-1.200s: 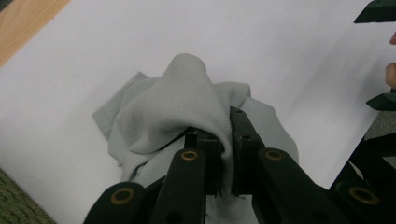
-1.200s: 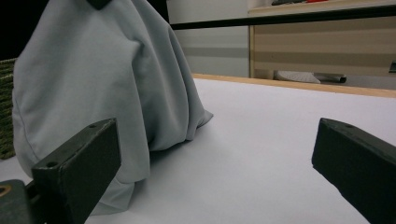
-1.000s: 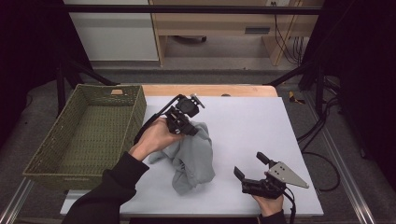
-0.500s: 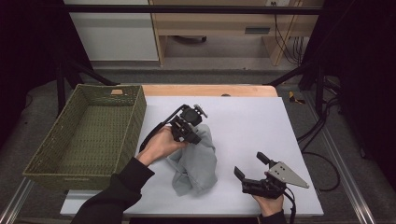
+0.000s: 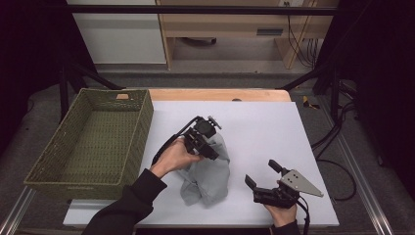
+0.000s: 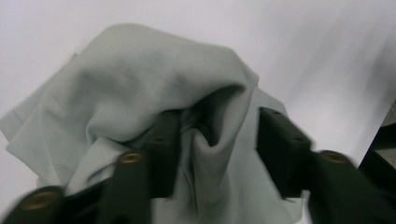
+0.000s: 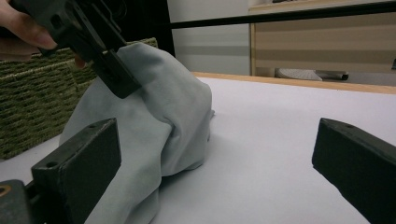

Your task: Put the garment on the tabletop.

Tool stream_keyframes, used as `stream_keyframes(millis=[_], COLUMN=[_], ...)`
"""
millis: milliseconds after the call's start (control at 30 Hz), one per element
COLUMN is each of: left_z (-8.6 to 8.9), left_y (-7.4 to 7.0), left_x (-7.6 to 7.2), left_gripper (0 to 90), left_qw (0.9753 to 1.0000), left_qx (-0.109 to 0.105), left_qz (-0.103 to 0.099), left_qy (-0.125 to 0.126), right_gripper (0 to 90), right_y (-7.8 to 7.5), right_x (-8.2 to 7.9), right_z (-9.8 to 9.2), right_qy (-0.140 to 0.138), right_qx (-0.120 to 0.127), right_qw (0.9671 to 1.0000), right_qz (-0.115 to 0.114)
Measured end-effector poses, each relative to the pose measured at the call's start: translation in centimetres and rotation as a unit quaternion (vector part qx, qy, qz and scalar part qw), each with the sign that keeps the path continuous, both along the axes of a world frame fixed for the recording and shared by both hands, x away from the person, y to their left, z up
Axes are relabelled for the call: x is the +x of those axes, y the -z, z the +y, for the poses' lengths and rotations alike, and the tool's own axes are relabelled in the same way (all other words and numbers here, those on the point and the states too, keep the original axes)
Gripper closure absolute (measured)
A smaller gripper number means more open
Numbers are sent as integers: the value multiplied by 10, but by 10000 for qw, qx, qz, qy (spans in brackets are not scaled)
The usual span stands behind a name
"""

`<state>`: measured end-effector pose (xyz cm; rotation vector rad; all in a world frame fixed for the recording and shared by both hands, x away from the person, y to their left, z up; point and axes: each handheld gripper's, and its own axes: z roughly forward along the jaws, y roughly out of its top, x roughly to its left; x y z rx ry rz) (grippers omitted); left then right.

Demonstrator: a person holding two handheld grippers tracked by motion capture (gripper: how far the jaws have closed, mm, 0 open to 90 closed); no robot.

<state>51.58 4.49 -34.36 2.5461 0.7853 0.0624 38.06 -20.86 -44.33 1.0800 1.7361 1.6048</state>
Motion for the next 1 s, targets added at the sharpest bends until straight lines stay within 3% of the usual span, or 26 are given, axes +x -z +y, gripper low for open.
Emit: stream_keyframes(millis=[33,200,333,533,567,700,800,833,867,933,1000], left_z=[0,2,4,11,12,18,24,29,29,36,42], left_y=[-1,-7,-11,-11,-10,-9,-7,-6,-6,-4,-4], left_x=[-1,-7,-9,-16,-18,-25,-30,-33,-33,-38,-40], left_gripper=[352,158,103,77,78,77,77,76,72,69,67], left_qw=[9999,9987,9974,9932,9911,9851,9780,9731,9731,9658,9612], left_qx=[-39,-125,-237,-684,-857,-1211,-1560,-1798,-1798,-2023,-2189], left_qz=[-119,-493,-663,-930,-992,-1195,-1346,-1395,-1395,-1566,-1610], left_qy=[-11,-30,-133,-165,-223,-258,-321,-370,-370,-424,-483], right_gripper=[15,12,11,9,9,8,7,7,7,6,5], right_y=[0,0,0,0,0,0,-1,-1,-1,-1,0], right_x=[0,0,0,0,0,0,-1,-1,-1,0,1], right_z=[0,1,1,1,0,0,0,1,1,0,-1], right_qy=[-9,-20,-24,-6,-13,-7,-59,-45,-45,-4,-48], right_qx=[-4,45,45,50,39,27,140,159,159,80,69], right_qw=[10000,10000,10000,10000,10000,10000,9999,9998,9998,10000,10000], right_qz=[-32,17,21,43,31,45,73,102,102,54,-3])
